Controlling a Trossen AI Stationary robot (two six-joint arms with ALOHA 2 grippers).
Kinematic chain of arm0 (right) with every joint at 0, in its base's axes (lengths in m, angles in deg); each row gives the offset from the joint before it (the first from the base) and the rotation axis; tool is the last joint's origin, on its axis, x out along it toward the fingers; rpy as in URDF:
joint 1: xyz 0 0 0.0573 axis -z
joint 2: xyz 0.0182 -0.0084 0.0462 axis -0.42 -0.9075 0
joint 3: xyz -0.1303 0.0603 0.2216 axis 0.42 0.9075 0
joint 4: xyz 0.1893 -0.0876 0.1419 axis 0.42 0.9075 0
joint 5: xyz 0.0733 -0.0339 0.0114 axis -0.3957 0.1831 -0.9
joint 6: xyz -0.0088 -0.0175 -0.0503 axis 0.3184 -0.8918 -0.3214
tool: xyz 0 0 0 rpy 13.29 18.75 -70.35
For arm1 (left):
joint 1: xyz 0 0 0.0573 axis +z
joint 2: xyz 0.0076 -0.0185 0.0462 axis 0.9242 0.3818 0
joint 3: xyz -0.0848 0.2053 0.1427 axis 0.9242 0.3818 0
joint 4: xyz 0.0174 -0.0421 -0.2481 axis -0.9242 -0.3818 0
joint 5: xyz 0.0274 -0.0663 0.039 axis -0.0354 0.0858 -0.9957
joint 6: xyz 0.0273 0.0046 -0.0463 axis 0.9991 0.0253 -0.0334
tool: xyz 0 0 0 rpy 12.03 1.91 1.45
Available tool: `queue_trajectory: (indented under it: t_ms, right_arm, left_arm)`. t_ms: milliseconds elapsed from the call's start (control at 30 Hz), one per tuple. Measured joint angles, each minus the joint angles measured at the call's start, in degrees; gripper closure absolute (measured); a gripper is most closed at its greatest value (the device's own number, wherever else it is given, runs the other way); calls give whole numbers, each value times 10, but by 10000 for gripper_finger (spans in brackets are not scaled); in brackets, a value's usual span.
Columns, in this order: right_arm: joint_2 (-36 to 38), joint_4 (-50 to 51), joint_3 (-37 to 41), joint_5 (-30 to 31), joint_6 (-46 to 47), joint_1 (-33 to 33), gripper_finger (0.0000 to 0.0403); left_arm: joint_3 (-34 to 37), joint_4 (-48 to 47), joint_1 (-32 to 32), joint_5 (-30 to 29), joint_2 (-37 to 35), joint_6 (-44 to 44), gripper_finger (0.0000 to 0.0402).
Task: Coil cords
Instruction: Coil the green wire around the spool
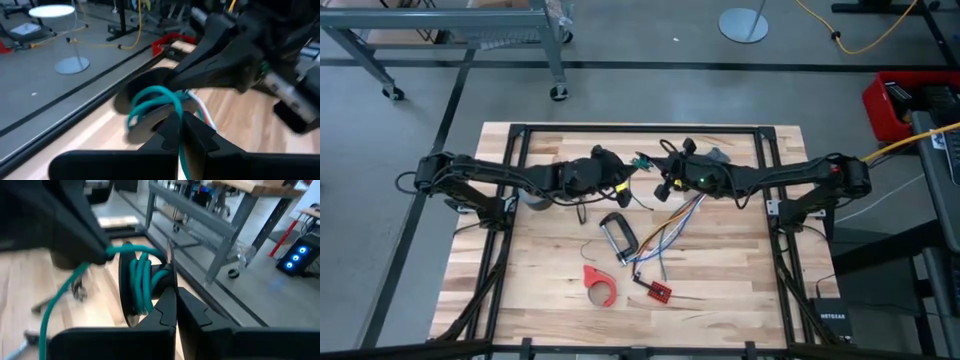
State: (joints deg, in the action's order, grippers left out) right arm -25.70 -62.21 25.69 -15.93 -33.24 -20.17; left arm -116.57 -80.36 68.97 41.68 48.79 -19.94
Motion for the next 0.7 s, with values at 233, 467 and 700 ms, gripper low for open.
queue_trajectory:
  t_ms: [233,467,700]
  right_arm:
    - [-1,-52,0,-5,1,12,400]
    - [-1,-139,0,-8,0,14,400]
    - [-2,-158,0,-12,0,14,400]
  left_arm:
    - [0,42,-18,0,1,16,401]
    - [-1,56,-21,0,23,14,401]
    - [-1,48,-21,-17,49,26,401]
